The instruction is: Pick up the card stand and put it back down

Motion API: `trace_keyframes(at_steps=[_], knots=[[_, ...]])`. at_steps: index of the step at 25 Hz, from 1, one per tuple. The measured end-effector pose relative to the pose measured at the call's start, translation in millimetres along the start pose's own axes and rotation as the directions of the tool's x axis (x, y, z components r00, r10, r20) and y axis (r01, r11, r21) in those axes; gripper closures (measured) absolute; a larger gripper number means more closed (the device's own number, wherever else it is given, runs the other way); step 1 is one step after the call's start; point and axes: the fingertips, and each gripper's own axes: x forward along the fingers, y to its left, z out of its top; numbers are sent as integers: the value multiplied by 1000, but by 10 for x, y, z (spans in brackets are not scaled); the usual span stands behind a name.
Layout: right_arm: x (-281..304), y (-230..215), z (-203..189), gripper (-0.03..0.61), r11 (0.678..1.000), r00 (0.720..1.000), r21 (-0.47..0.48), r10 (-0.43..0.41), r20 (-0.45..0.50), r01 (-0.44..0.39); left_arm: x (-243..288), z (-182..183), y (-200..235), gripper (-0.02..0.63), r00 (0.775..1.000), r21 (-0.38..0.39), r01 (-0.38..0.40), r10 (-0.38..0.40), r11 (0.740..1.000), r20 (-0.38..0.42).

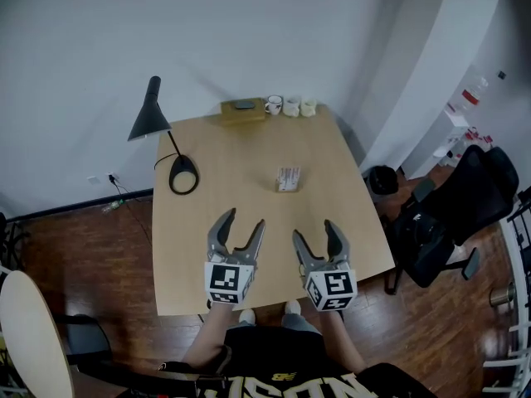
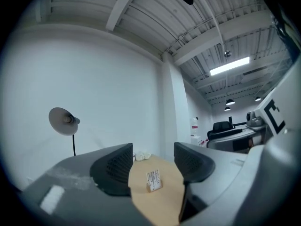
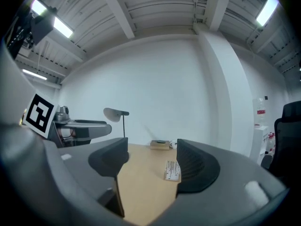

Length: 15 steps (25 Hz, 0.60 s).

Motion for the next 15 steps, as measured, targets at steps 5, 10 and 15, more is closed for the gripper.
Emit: trace_keyframes(at_steps=[5, 10, 15], knots=[[214, -291, 4, 252, 999, 999, 26, 38, 4, -39, 329, -32, -122, 331, 999, 55, 41, -41, 998, -8], [369, -377, -53, 252, 996, 997, 49, 80, -1, -79, 456, -460, 225, 268, 989, 191, 72, -45, 979, -144], [470, -399, -97, 252, 992, 993, 53, 115, -4, -115, 154, -469, 854, 241, 984, 167, 62, -32, 984, -177]])
